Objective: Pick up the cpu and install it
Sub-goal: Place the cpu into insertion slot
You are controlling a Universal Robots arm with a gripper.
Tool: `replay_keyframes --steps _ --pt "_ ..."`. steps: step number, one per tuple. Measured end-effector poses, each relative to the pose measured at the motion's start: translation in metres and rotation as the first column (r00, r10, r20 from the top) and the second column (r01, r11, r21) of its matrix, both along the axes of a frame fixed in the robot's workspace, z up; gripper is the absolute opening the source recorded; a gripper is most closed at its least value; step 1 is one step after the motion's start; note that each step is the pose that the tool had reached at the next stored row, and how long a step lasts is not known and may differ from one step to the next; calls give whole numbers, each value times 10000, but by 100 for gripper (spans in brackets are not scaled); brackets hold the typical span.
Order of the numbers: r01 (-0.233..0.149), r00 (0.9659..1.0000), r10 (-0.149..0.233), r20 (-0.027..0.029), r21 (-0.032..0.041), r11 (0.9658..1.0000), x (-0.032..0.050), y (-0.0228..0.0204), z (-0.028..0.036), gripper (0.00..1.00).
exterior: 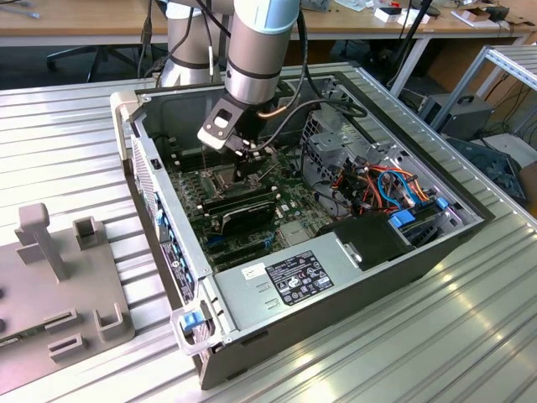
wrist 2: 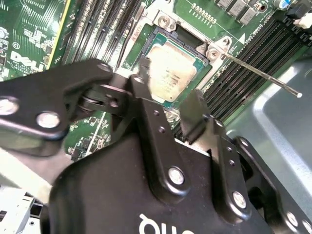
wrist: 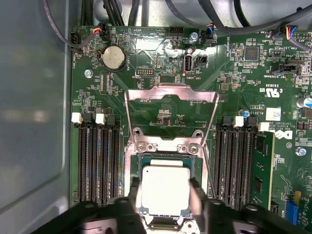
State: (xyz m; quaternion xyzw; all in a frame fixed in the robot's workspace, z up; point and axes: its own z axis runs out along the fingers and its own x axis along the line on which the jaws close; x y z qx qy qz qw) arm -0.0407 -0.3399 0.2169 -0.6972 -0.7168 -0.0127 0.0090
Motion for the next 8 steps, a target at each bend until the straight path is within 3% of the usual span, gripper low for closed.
replay_keyframes --steps 1,2,4,5,7,8 --pt "0 10000 0 0 0 10000 0 0 1 47" --pt "0 10000 0 0 0 10000 0 0 4 35" --pt "0 10000 0 0 0 10000 0 0 8 23" --pt "0 10000 0 -1 0 10000 0 0 9 23" --pt "0 10000 0 0 0 10000 0 0 11 11" --pt "0 10000 0 0 0 10000 0 0 12 11"
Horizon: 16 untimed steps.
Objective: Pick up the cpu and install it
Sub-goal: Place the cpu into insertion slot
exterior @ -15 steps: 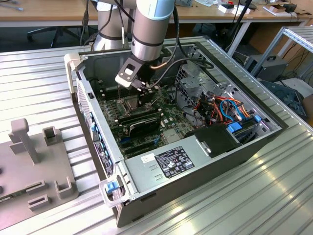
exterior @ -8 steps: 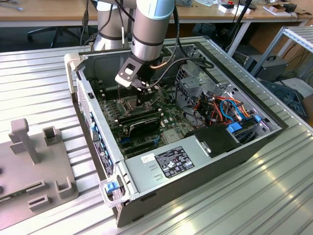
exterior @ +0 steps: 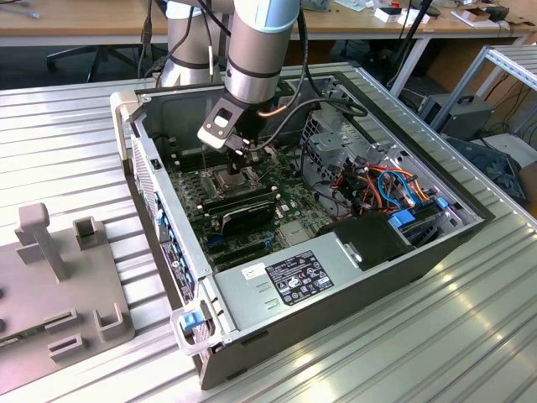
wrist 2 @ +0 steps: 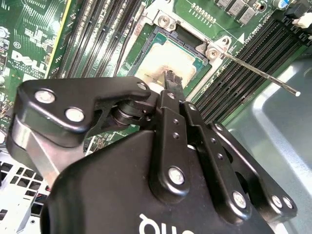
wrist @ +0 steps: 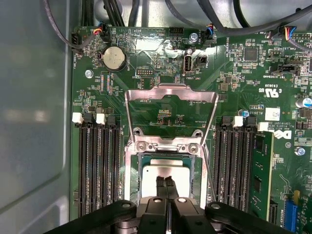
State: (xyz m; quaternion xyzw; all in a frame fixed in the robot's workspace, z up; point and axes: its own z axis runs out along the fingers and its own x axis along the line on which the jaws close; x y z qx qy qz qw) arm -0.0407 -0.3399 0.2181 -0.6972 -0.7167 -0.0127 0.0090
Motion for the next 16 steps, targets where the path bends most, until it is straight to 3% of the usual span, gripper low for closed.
replay_keyframes --steps 4,11,16 --pt "-1 10000 1 -1 -5 10000 0 0 -3 11" --pt "-1 10000 1 -13 -184 9998 0 0 -74 11" --pt "2 10000 -3 -10 -184 9998 -5 1 -87 11"
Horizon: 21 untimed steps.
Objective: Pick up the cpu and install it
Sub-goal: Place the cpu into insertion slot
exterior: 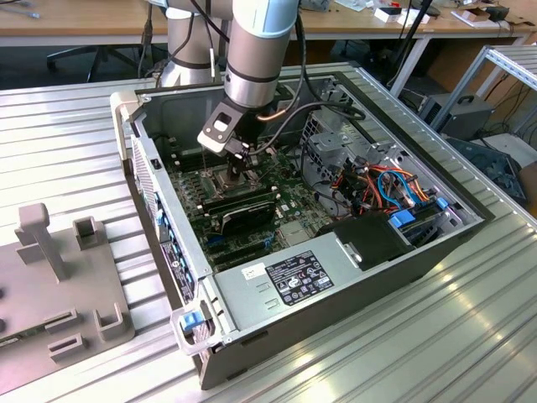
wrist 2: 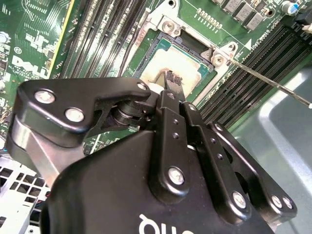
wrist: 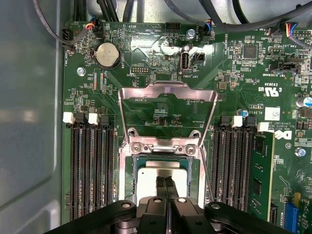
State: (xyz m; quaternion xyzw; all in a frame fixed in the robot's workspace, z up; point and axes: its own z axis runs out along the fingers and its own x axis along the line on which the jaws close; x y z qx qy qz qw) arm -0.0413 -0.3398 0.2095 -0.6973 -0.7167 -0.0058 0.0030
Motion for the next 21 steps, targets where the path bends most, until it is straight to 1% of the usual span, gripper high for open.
replay_keyframes --steps 5,21 --pt "-3 10000 3 -3 -3 10000 -4 -1 -29 11" --pt "-2 10000 2 -3 -4 10000 -4 -1 -45 11"
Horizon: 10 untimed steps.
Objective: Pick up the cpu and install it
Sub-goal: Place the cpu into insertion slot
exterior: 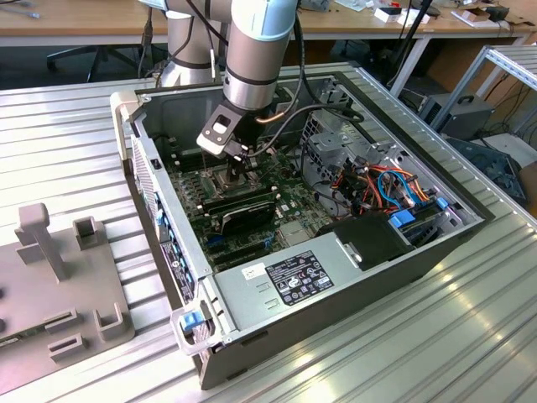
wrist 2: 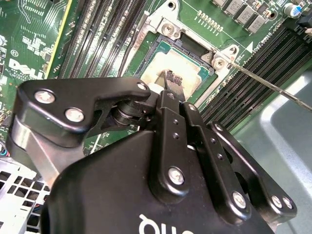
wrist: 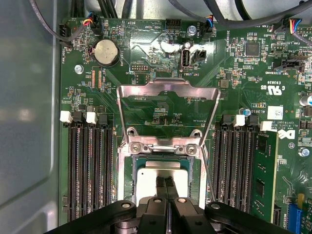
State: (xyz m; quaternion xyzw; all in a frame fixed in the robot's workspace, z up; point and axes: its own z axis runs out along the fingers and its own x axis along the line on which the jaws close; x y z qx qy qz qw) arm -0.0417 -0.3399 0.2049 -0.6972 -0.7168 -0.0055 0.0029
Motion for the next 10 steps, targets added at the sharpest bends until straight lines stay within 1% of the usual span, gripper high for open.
replay_keyframes --steps 4,6,7,10 --pt "-1 10000 1 2 3 10000 1 0 0 11" --pt "0 10000 0 11 20 10000 2 3 15 11" --pt "0 10000 0 4 7 10000 1 1 38 11" --pt "0 10000 0 2 3 10000 0 0 87 11"
